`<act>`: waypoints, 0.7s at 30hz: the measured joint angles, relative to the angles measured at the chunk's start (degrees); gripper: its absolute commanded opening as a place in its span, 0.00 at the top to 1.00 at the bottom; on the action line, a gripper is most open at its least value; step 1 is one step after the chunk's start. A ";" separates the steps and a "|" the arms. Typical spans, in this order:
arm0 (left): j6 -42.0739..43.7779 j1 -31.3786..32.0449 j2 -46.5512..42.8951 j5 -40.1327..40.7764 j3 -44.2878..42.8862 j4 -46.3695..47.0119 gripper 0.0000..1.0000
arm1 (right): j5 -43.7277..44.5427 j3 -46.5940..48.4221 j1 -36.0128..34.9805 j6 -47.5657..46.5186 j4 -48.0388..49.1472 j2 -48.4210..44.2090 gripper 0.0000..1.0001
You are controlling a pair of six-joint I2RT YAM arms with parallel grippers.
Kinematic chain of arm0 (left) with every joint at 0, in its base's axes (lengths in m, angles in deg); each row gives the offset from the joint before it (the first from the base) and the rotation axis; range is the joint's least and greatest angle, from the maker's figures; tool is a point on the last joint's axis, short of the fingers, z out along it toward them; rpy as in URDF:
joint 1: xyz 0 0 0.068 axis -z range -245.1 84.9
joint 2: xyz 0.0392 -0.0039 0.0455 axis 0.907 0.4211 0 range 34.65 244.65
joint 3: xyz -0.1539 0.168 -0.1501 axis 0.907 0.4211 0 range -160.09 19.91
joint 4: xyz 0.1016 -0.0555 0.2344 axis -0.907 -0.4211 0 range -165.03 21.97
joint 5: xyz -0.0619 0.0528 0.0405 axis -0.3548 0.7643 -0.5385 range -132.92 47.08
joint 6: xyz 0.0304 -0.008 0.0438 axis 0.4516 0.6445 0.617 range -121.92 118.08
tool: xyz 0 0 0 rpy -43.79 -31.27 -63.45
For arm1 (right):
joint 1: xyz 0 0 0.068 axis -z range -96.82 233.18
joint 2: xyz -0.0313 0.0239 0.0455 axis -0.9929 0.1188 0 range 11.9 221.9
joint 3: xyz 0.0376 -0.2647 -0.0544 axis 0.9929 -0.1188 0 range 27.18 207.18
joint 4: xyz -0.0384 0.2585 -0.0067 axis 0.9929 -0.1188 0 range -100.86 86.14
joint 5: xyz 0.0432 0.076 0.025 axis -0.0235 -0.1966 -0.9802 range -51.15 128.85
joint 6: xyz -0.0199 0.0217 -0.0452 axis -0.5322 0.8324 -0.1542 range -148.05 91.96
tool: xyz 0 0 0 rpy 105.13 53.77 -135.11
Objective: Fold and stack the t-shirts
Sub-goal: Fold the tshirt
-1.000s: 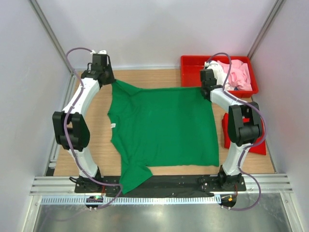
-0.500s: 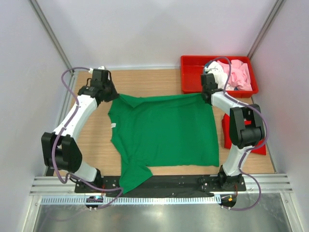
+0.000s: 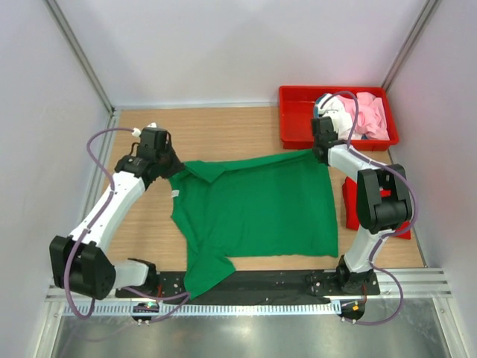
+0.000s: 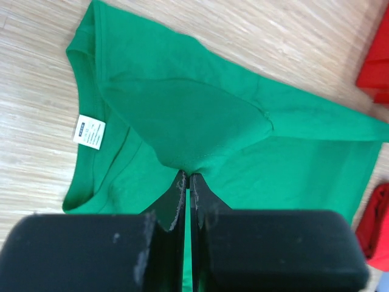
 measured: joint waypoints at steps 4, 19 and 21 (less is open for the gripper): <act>-1.46 0.42 -2.62 0.00 0.33 -0.28 1.00 | -0.15 -0.09 0.15 0.26 -0.02 0.00 0.99; -5.99 7.02 -6.45 0.66 11.93 -2.69 1.00 | -1.88 -3.89 1.07 2.84 -1.55 0.00 0.99; -6.43 7.39 -7.52 0.66 12.83 -2.97 1.00 | -2.58 -4.09 1.18 3.50 -2.56 0.00 0.99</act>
